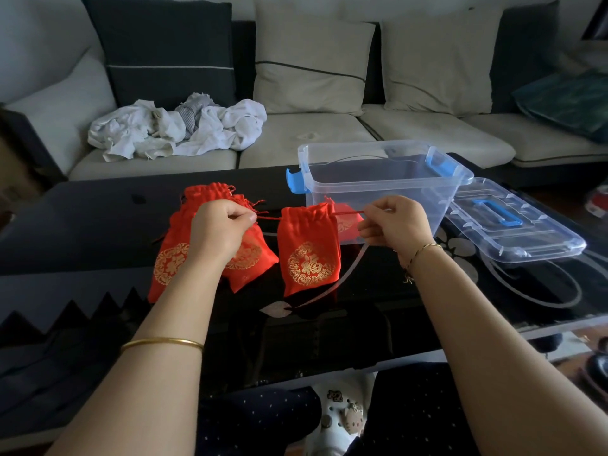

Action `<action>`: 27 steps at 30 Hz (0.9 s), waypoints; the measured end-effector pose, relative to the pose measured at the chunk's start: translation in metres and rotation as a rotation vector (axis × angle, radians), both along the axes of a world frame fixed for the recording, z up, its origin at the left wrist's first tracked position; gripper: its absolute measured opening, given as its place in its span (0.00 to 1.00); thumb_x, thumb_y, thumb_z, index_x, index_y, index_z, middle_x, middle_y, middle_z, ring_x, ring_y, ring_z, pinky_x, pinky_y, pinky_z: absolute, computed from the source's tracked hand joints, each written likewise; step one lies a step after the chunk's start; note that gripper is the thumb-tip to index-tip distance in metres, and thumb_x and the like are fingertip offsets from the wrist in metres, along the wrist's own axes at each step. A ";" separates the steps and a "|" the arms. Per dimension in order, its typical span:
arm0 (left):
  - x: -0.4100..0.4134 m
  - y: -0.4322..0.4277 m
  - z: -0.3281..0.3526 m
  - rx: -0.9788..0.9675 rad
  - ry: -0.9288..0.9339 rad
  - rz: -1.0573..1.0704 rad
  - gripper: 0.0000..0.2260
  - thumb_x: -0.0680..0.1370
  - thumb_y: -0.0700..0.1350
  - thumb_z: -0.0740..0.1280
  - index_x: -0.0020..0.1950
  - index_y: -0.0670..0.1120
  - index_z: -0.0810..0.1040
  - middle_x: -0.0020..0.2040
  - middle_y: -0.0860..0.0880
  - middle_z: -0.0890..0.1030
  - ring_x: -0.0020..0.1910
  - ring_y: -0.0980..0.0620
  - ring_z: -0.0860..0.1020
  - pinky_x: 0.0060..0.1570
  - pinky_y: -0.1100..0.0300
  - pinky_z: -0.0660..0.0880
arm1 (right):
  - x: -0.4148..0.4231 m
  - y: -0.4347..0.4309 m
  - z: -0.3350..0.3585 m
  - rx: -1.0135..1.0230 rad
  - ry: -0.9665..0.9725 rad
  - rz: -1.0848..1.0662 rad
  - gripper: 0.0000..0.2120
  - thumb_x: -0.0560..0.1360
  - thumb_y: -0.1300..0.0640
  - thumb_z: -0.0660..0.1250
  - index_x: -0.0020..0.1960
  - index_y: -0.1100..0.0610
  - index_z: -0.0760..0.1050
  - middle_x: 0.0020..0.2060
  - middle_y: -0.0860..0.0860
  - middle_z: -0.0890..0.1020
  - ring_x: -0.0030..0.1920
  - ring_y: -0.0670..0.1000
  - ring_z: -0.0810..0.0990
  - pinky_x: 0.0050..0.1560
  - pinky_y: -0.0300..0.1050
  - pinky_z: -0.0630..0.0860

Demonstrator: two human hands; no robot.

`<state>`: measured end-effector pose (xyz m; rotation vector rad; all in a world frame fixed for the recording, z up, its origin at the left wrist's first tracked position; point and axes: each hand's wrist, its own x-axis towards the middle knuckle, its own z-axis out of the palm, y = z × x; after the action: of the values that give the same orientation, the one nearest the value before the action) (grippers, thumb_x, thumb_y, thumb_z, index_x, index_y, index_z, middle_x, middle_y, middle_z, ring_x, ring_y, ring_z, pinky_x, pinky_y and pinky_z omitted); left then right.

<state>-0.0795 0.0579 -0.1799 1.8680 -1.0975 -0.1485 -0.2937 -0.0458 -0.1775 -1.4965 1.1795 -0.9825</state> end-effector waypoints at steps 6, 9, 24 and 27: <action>0.002 -0.002 -0.001 0.087 -0.146 0.081 0.15 0.81 0.46 0.59 0.42 0.38 0.79 0.39 0.48 0.80 0.35 0.51 0.75 0.33 0.58 0.66 | -0.001 -0.006 -0.006 -0.032 0.087 -0.080 0.11 0.76 0.55 0.64 0.37 0.57 0.76 0.30 0.50 0.75 0.30 0.46 0.70 0.34 0.41 0.71; 0.000 -0.006 0.001 0.085 0.265 0.136 0.17 0.81 0.48 0.57 0.37 0.42 0.75 0.31 0.50 0.73 0.27 0.52 0.69 0.29 0.60 0.65 | 0.003 -0.007 -0.007 0.377 -0.256 -0.040 0.12 0.77 0.55 0.64 0.35 0.57 0.74 0.28 0.49 0.71 0.28 0.45 0.65 0.30 0.36 0.64; -0.034 -0.001 0.040 -0.322 1.028 -0.366 0.14 0.82 0.50 0.55 0.39 0.49 0.72 0.45 0.54 0.84 0.49 0.57 0.81 0.51 0.60 0.71 | 0.006 0.011 0.028 0.108 -0.379 -0.106 0.12 0.77 0.56 0.64 0.36 0.57 0.75 0.28 0.49 0.71 0.28 0.45 0.67 0.31 0.38 0.67; -0.049 0.001 0.044 -0.233 0.782 -0.420 0.11 0.81 0.45 0.59 0.42 0.46 0.79 0.40 0.50 0.83 0.41 0.54 0.81 0.47 0.60 0.73 | 0.018 0.024 0.041 -0.095 -0.295 -0.014 0.13 0.77 0.56 0.64 0.34 0.56 0.77 0.28 0.49 0.72 0.29 0.45 0.68 0.31 0.37 0.68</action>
<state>-0.1283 0.0586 -0.1358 1.1688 -0.8728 -0.8730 -0.2755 -0.0213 -0.1365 -1.3613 0.9442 -1.2366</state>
